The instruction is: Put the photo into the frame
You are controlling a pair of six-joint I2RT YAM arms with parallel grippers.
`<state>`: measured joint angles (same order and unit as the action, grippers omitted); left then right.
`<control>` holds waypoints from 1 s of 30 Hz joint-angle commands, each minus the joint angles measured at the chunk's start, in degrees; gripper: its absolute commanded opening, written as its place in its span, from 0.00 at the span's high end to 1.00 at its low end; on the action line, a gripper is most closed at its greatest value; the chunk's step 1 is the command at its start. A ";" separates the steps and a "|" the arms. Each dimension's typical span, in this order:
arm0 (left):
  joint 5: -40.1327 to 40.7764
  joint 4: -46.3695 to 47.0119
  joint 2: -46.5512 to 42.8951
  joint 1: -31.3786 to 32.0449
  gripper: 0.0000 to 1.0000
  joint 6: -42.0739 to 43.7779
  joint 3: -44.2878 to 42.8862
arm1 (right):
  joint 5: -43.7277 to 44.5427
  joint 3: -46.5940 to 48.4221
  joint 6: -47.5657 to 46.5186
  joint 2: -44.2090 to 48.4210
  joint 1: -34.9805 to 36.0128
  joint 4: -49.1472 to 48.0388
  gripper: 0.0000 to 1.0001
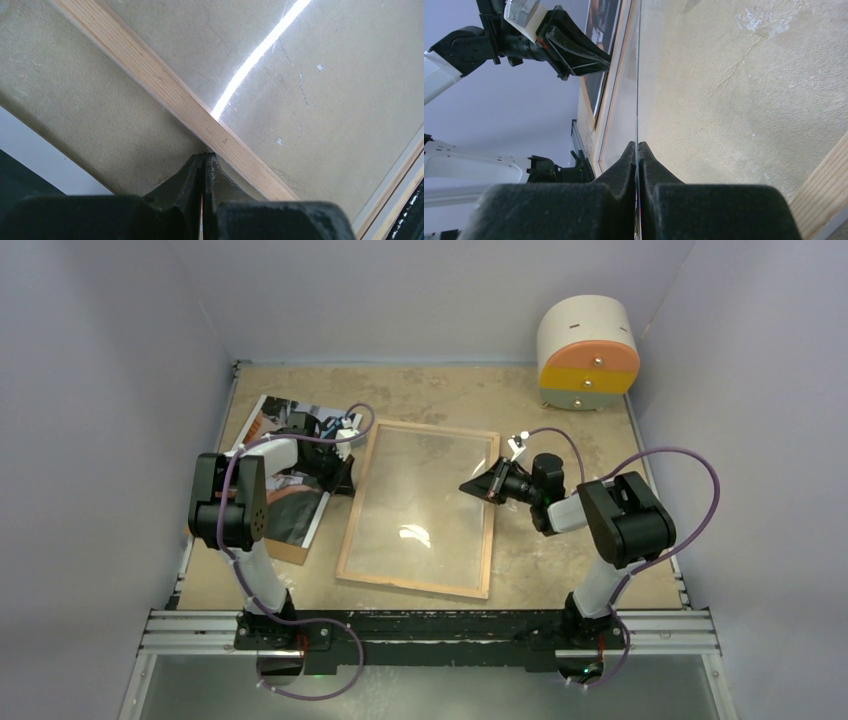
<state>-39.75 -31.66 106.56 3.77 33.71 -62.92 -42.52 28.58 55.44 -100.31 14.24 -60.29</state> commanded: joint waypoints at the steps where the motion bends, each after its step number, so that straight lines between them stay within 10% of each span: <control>1: 2.92 -5.32 4.79 1.15 0.98 1.81 3.59 | -0.10 -1.26 0.50 0.92 0.58 -5.88 1.00; 30: 3.14 -5.50 5.37 1.15 0.99 1.78 3.06 | 1.03 -3.01 1.90 0.67 0.88 -12.68 1.00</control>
<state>-40.99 -32.34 107.13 3.77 33.69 -63.13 -41.69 24.71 56.55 -98.39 14.68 -68.88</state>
